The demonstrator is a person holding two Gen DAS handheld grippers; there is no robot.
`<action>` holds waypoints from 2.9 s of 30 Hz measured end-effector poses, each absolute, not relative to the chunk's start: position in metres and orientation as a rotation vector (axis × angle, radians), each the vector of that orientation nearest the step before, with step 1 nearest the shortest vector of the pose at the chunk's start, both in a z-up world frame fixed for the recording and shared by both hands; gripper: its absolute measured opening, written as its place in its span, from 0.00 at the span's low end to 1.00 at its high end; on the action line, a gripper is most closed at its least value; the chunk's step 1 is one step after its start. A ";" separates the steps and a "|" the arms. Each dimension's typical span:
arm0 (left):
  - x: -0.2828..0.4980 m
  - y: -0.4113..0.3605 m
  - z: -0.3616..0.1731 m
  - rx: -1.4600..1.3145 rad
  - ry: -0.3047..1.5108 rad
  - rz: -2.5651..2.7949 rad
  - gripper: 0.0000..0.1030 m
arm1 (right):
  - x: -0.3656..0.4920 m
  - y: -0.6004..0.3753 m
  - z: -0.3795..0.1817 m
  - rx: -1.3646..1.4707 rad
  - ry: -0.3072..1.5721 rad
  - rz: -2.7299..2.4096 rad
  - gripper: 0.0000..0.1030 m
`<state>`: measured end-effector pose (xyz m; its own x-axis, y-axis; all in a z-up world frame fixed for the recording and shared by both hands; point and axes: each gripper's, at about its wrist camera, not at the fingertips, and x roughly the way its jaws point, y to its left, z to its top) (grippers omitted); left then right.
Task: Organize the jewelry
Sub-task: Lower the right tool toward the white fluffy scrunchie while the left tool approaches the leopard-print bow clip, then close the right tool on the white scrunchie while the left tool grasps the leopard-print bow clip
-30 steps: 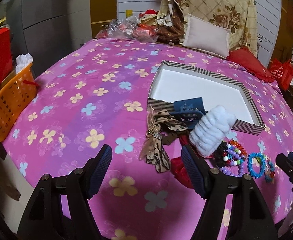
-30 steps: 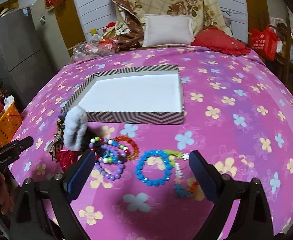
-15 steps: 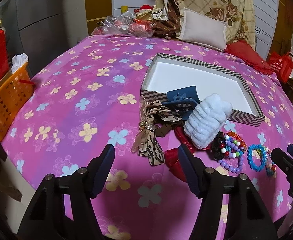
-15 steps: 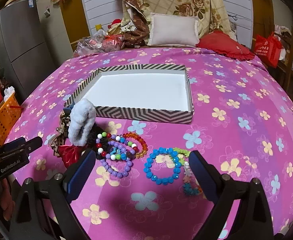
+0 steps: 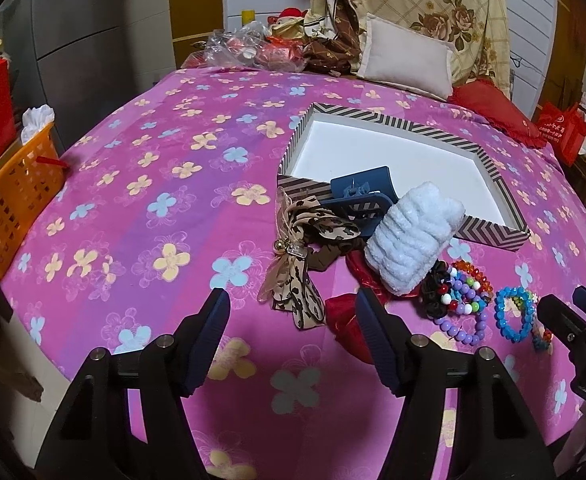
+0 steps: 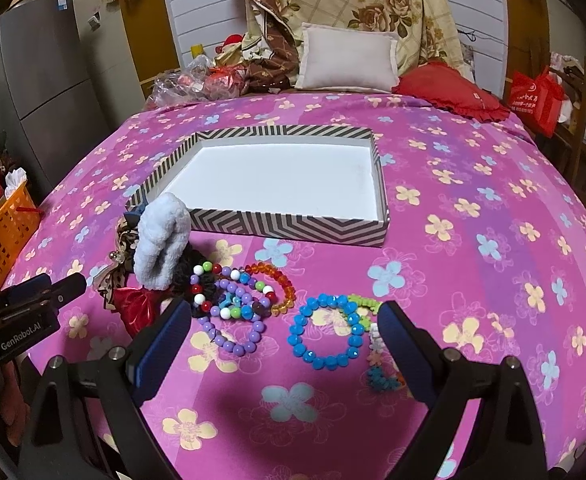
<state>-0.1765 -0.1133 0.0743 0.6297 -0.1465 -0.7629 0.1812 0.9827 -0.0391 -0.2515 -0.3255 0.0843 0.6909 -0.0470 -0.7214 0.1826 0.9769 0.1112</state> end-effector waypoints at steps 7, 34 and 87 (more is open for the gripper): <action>-0.175 -0.114 0.068 0.043 0.878 -0.185 0.60 | -0.248 -0.325 0.082 0.176 0.805 -0.128 0.94; -0.164 -0.107 0.054 0.024 0.910 -0.173 0.60 | -0.229 -0.304 0.077 0.143 0.815 -0.058 0.94; -0.107 -0.078 0.035 -0.117 0.977 -0.260 0.60 | -0.159 -0.278 0.072 0.237 0.812 0.256 0.25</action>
